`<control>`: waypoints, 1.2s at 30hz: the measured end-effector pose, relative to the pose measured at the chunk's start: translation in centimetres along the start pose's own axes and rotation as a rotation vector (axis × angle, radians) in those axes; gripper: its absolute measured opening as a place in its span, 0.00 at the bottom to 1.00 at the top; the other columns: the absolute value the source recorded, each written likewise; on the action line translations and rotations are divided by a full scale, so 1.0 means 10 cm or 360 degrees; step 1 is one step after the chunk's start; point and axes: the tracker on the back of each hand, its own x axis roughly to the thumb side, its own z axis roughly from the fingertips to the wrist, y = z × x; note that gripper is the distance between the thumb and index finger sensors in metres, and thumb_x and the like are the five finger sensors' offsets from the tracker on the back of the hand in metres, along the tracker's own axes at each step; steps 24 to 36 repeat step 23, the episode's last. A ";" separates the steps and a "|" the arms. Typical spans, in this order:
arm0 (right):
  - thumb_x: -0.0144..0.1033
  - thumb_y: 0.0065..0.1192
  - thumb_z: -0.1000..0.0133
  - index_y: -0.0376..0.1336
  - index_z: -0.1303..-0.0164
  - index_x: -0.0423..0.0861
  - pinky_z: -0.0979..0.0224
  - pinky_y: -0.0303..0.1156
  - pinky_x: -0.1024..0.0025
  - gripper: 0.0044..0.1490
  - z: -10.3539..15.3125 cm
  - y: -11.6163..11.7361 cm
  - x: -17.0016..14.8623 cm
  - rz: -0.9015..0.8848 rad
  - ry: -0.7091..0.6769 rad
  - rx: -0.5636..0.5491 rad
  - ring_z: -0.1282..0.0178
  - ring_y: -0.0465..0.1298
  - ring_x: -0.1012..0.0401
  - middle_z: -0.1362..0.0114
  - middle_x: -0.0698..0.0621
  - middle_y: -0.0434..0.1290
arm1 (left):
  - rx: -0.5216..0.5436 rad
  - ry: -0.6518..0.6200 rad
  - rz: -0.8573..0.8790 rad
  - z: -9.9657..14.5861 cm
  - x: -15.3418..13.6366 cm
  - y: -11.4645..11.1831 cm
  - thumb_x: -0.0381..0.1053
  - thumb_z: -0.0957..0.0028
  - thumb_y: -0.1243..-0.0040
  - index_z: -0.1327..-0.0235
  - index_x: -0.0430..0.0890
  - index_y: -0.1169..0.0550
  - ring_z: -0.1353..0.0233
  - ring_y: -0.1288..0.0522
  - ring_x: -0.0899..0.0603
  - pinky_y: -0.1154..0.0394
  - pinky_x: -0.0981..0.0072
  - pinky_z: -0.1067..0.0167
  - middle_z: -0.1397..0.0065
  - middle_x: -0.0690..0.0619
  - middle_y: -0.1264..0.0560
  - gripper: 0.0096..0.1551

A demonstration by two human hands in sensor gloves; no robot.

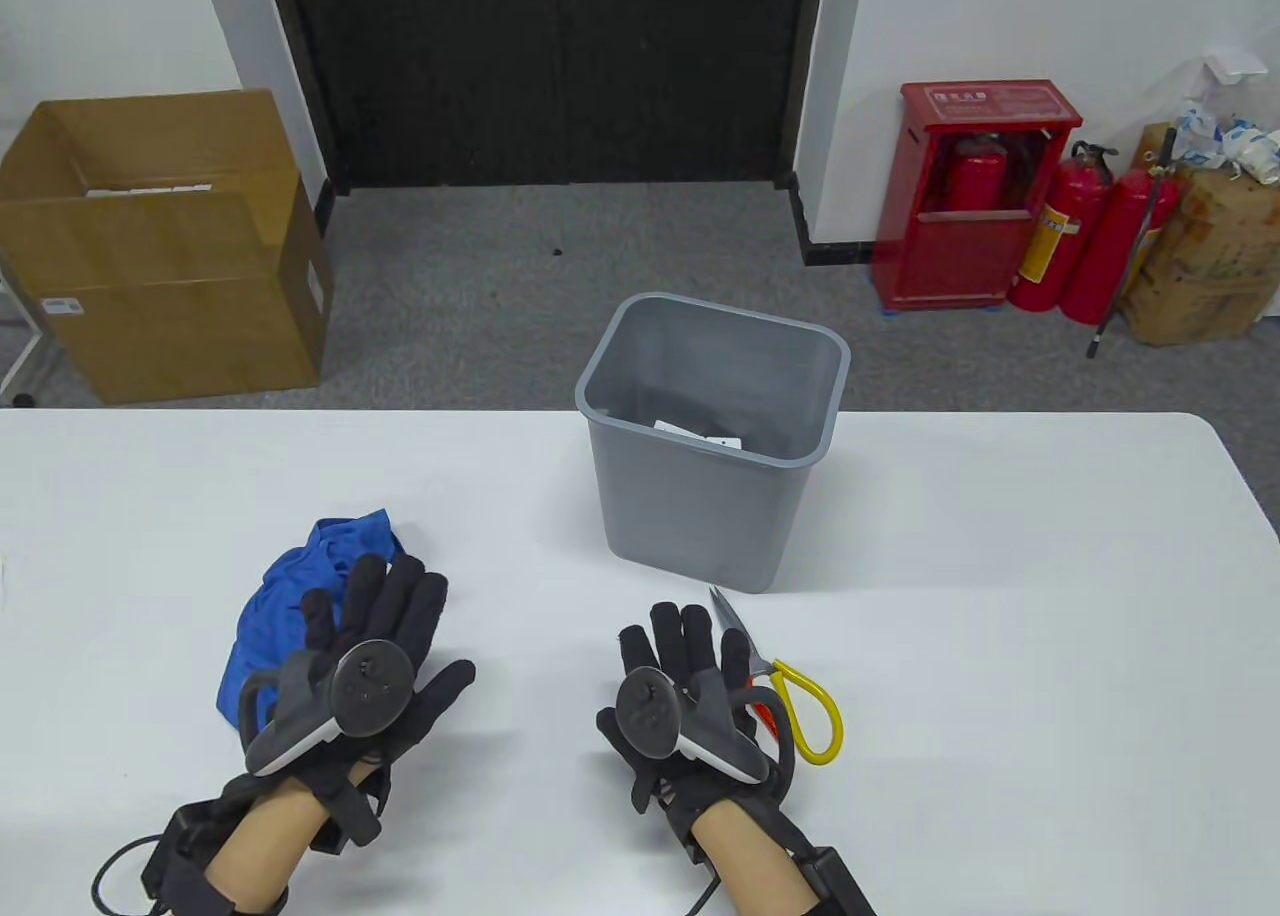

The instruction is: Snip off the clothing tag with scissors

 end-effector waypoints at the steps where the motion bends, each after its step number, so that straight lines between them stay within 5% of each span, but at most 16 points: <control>1: 0.65 0.45 0.47 0.33 0.20 0.49 0.30 0.27 0.31 0.54 0.00 0.00 0.01 0.0008 0.0002 -0.0009 0.18 0.30 0.39 0.15 0.41 0.30 | -0.0012 0.0002 -0.0007 0.02 0.01 -0.05 0.81 0.37 0.61 0.08 0.60 0.59 0.08 0.72 0.43 0.68 0.34 0.22 0.05 0.60 0.65 0.52; 12: 0.66 0.44 0.46 0.31 0.20 0.48 0.28 0.31 0.31 0.56 -0.05 0.09 0.05 0.0053 0.0024 0.0092 0.17 0.32 0.39 0.15 0.40 0.30 | -0.0095 0.0040 -0.0021 0.12 0.01 -0.58 0.81 0.38 0.65 0.11 0.57 0.65 0.10 0.75 0.41 0.69 0.35 0.23 0.07 0.57 0.70 0.54; 36: 0.66 0.43 0.47 0.31 0.20 0.47 0.28 0.32 0.31 0.56 -0.12 0.13 0.15 0.0071 0.0023 0.0102 0.17 0.33 0.38 0.15 0.39 0.30 | -0.0017 0.0083 -0.0028 0.14 -0.01 -0.51 0.81 0.37 0.65 0.10 0.57 0.63 0.09 0.73 0.40 0.68 0.35 0.22 0.06 0.57 0.69 0.53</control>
